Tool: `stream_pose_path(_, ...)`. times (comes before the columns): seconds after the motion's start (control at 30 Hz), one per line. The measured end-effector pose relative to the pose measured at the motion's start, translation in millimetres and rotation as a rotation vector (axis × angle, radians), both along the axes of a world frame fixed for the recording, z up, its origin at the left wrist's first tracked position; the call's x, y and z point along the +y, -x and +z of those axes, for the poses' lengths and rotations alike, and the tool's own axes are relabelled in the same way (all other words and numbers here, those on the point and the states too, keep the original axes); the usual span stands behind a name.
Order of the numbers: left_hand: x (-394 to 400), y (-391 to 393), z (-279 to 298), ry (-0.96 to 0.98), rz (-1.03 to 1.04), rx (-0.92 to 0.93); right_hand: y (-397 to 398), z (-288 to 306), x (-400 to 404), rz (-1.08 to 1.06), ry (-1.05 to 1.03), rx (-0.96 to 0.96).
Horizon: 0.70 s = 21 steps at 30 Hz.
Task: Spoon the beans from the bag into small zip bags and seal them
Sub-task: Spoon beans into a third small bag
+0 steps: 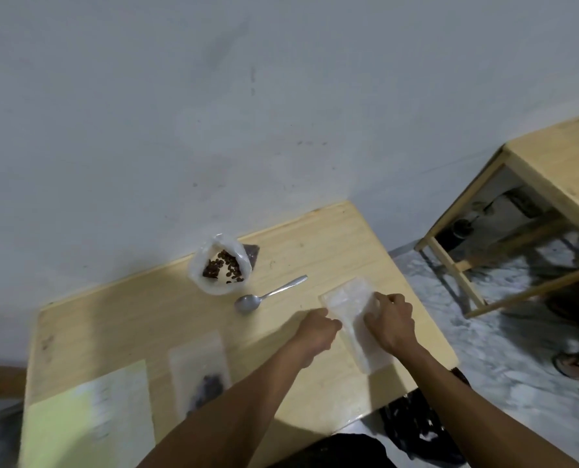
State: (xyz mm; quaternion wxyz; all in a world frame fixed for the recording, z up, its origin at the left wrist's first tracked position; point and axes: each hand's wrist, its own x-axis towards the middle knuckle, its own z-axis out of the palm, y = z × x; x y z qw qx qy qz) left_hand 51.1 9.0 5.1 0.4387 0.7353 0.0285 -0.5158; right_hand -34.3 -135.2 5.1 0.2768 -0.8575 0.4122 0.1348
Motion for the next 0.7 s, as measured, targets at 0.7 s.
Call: stream_pose_path(0.7,125.1,-60.3,118.1,0.507,0.745,-0.058,-81.8,105.6,114.2,0.396,-0.746,-0.622)
